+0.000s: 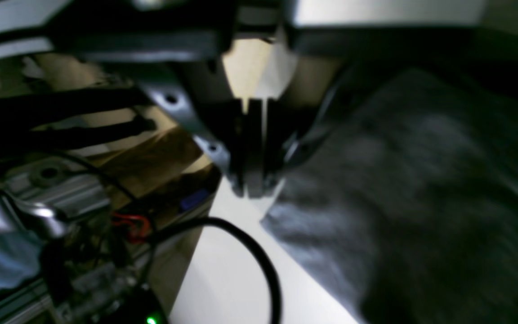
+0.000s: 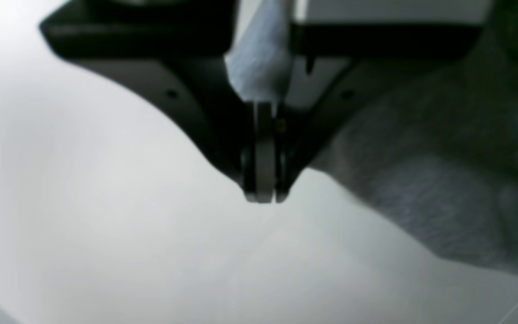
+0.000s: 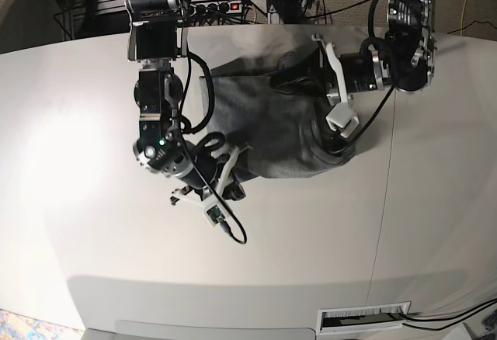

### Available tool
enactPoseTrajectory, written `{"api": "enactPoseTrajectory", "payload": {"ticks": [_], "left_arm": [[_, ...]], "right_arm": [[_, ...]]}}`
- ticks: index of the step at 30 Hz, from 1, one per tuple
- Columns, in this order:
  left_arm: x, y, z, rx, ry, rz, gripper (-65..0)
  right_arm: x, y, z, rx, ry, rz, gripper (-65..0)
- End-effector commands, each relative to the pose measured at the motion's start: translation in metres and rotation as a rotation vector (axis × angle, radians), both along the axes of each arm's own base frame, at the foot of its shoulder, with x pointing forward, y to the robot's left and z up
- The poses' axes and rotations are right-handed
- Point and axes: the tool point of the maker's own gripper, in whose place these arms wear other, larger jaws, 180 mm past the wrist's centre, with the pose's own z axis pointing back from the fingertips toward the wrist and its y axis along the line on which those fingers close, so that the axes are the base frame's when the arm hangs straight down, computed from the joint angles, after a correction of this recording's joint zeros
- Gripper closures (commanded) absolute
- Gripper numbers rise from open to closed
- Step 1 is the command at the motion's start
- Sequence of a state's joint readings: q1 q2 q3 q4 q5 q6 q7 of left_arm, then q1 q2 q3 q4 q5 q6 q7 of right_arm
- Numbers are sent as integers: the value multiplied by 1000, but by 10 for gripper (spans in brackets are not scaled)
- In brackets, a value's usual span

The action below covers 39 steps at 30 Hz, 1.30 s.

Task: Fold the T-shirt properly
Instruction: 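Drag the folded bundle with both grippers toward the left arm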

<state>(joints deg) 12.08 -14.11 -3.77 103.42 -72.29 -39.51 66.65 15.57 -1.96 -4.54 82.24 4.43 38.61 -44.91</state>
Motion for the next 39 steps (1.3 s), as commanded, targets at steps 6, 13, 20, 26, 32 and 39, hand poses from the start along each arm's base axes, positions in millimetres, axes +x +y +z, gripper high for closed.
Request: {"api": "enactPoseTrajectory", "payload": {"ticks": [6, 13, 20, 26, 32, 39], "left_arm": [[-5, -11, 11, -80, 1, 15, 0], [-7, -17, -26, 115, -55, 34, 0], [-15, -12, -62, 344, -133, -22, 0], [-8, 41, -88, 579, -188, -31, 0], [29, 79, -84, 695, -311, 146, 0], [63, 107, -76, 844, -454, 247, 0]], "right_arm": [[11, 24, 19, 34, -58, 60, 0], [0, 33, 5, -48, -15, 110, 0], [-4, 11, -11, -149, 36, 91, 0], [-21, -20, -34, -184, 96, 77, 0], [-54, -21, -58, -160, 260, 94, 0], [-93, -12, -69, -107, 472, 160, 0]]}}
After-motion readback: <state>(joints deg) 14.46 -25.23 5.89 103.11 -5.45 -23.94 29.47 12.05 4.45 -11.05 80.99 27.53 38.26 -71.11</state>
